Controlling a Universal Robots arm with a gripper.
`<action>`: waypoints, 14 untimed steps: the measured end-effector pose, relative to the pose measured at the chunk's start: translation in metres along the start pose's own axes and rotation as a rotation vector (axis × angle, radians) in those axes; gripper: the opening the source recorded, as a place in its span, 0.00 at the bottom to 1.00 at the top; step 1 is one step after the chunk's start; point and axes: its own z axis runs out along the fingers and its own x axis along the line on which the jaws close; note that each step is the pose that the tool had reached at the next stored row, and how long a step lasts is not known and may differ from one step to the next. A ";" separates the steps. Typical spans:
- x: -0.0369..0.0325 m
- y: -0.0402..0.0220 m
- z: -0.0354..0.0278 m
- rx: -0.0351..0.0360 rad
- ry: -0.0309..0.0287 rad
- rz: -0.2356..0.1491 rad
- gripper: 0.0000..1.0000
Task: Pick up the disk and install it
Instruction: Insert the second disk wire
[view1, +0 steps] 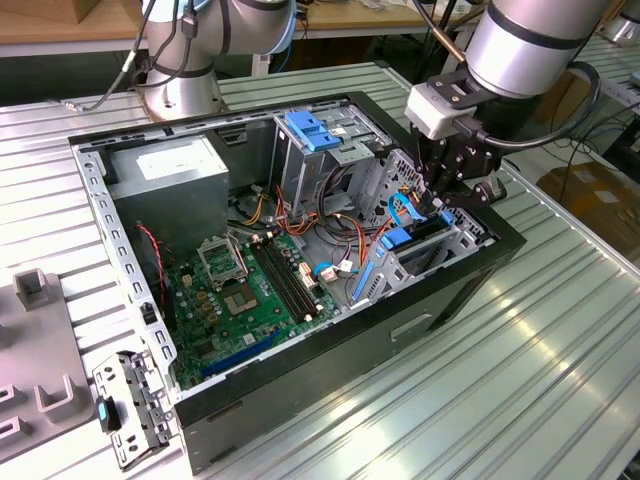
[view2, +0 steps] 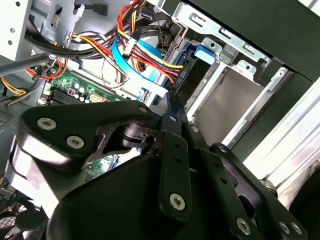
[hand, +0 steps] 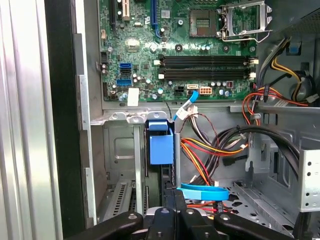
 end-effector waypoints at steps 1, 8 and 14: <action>0.0000 0.0000 0.0000 0.0000 0.0001 0.000 0.11; 0.0000 0.0000 0.0000 0.0001 0.0000 0.000 0.11; 0.0000 0.0000 -0.0001 0.0003 0.0000 0.000 0.11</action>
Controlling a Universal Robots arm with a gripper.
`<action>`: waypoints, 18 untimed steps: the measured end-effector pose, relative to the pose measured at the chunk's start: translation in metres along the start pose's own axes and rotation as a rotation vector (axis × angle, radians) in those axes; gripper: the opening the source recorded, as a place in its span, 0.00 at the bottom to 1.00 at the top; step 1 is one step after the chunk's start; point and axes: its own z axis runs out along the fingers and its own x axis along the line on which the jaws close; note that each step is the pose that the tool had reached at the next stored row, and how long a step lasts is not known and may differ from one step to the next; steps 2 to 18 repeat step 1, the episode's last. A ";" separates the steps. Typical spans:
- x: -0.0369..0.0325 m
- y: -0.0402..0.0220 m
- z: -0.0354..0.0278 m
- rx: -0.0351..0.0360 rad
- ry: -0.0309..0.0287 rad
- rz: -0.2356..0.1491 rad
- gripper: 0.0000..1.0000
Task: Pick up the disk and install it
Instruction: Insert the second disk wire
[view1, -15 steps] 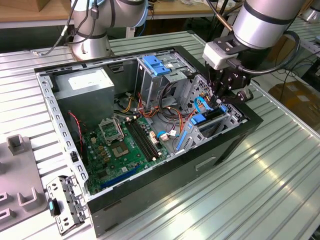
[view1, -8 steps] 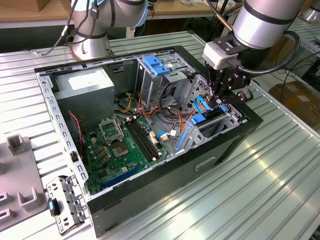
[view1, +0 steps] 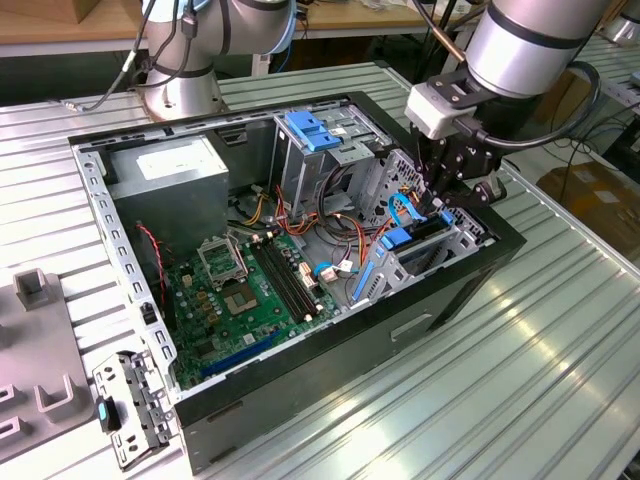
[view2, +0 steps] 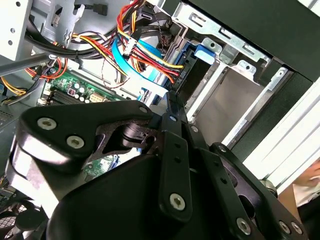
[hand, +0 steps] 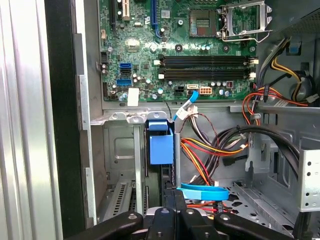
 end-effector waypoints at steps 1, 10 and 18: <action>0.0000 0.0000 0.0000 0.0000 0.0000 0.000 0.11; 0.0000 0.0000 0.0000 0.0000 0.0000 0.000 0.11; 0.0000 0.0000 0.0000 0.0000 0.0000 0.000 0.11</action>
